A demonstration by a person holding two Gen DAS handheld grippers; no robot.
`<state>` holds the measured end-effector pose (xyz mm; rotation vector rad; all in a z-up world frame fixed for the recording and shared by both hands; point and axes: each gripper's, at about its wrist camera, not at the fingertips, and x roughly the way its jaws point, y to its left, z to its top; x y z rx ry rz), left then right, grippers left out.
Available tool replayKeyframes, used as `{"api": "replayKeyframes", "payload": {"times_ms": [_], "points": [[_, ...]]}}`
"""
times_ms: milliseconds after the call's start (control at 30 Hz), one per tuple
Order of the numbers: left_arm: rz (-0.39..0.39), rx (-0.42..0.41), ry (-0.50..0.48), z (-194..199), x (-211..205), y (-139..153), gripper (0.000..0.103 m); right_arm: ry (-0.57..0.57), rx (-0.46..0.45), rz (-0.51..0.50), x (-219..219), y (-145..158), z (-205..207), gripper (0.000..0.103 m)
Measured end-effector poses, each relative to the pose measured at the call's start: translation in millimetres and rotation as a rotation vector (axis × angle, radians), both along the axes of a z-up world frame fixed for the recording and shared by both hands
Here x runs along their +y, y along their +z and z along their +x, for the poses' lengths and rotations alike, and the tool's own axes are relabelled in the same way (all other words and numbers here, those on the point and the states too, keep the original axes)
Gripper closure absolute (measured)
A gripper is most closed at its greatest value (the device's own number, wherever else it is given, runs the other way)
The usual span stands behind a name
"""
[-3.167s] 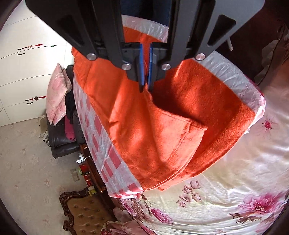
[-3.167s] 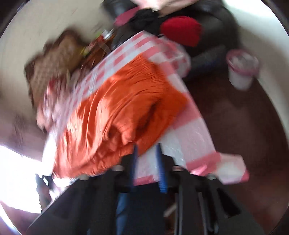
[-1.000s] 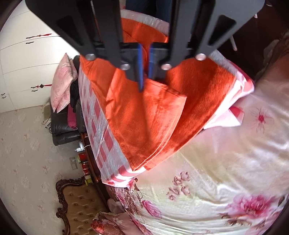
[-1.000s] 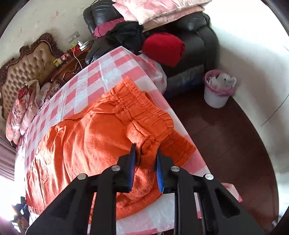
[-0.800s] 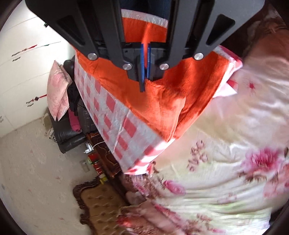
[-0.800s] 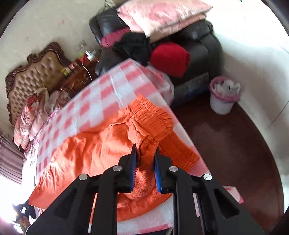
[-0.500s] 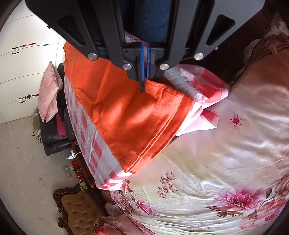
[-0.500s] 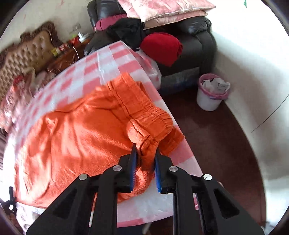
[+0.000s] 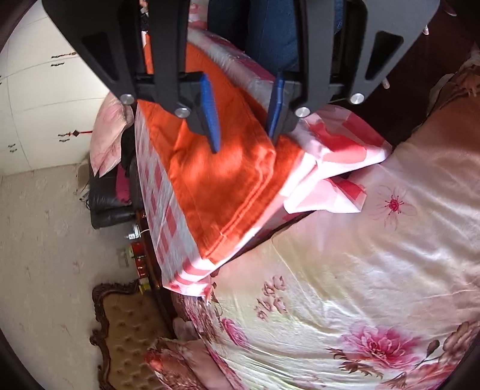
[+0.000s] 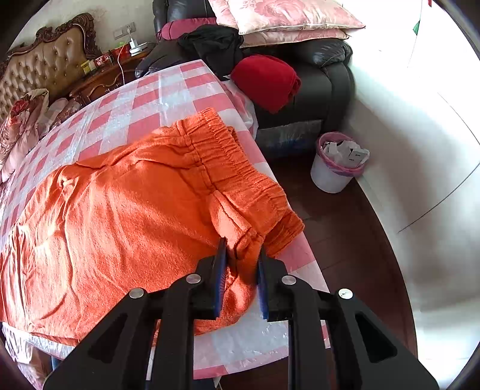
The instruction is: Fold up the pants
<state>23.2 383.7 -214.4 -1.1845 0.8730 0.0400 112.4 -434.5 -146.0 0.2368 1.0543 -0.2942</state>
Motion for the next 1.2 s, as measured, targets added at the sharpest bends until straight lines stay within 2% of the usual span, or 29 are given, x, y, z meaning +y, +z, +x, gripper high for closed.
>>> {"api": "replayKeyframes", "payload": {"times_ms": [67, 100, 167, 233, 300, 400, 467, 500, 567, 600, 633, 700, 767, 800, 867, 933, 1000, 1200], "points": [[0.049, 0.021, -0.004, 5, 3, 5, 0.097, 0.000, 0.005, -0.006, 0, -1, 1, 0.085], [0.080, 0.018, -0.001, 6, 3, 11, 0.097, -0.002, 0.007, -0.011, 2, -1, 1, 0.085], [0.226, 0.009, -0.019, 7, 0, 32, 0.097, 0.000, 0.006, -0.021, 5, 1, 0, 0.085], [0.316, 0.042, -0.044, 13, -3, 32, 0.097, 0.006, 0.008, -0.023, 9, 0, 0, 0.084], [0.324, 0.075, -0.054, 16, -2, 21, 0.097, 0.008, 0.011, -0.032, 13, 0, 1, 0.084], [0.389, 0.074, -0.065, 17, -5, 23, 0.097, 0.021, 0.012, -0.053, 16, 2, 0, 0.084], [0.441, 0.057, -0.064, 17, -10, 34, 0.097, 0.020, 0.003, -0.052, 16, 6, -1, 0.084], [0.503, 0.035, -0.068, 18, -16, 46, 0.097, 0.021, -0.008, -0.059, 17, 10, -2, 0.084], [0.551, 0.021, -0.062, 20, -20, 58, 0.097, 0.033, -0.036, -0.096, 23, 20, -5, 0.084], [0.557, 0.037, -0.059, 21, -20, 57, 0.097, 0.040, -0.038, -0.114, 27, 22, -5, 0.084], [0.546, 0.098, -0.068, 24, -17, 47, 0.097, 0.048, -0.033, -0.131, 30, 22, -5, 0.084], [0.508, 0.149, -0.088, 24, -15, 29, 0.095, 0.063, -0.003, -0.152, 33, 12, -3, 0.084], [0.526, 0.141, -0.096, 19, -15, 33, 0.090, 0.062, 0.011, -0.147, 32, 4, -4, 0.084], [0.530, 0.136, -0.079, 17, -13, 37, 0.078, 0.060, 0.017, -0.143, 30, 1, -5, 0.084], [0.569, 0.117, -0.046, 20, -6, 47, 0.065, 0.061, 0.020, -0.146, 30, -1, -5, 0.084], [0.538, 0.056, -0.050, 33, 4, 56, 0.065, 0.061, 0.025, -0.152, 31, -2, -3, 0.083], [0.501, -0.019, -0.095, 61, 15, 56, 0.065, 0.058, 0.030, -0.153, 31, -3, -2, 0.082], [0.509, -0.028, -0.256, 134, 15, 42, 0.065, 0.039, 0.033, -0.142, 30, -6, 1, 0.080]]}}
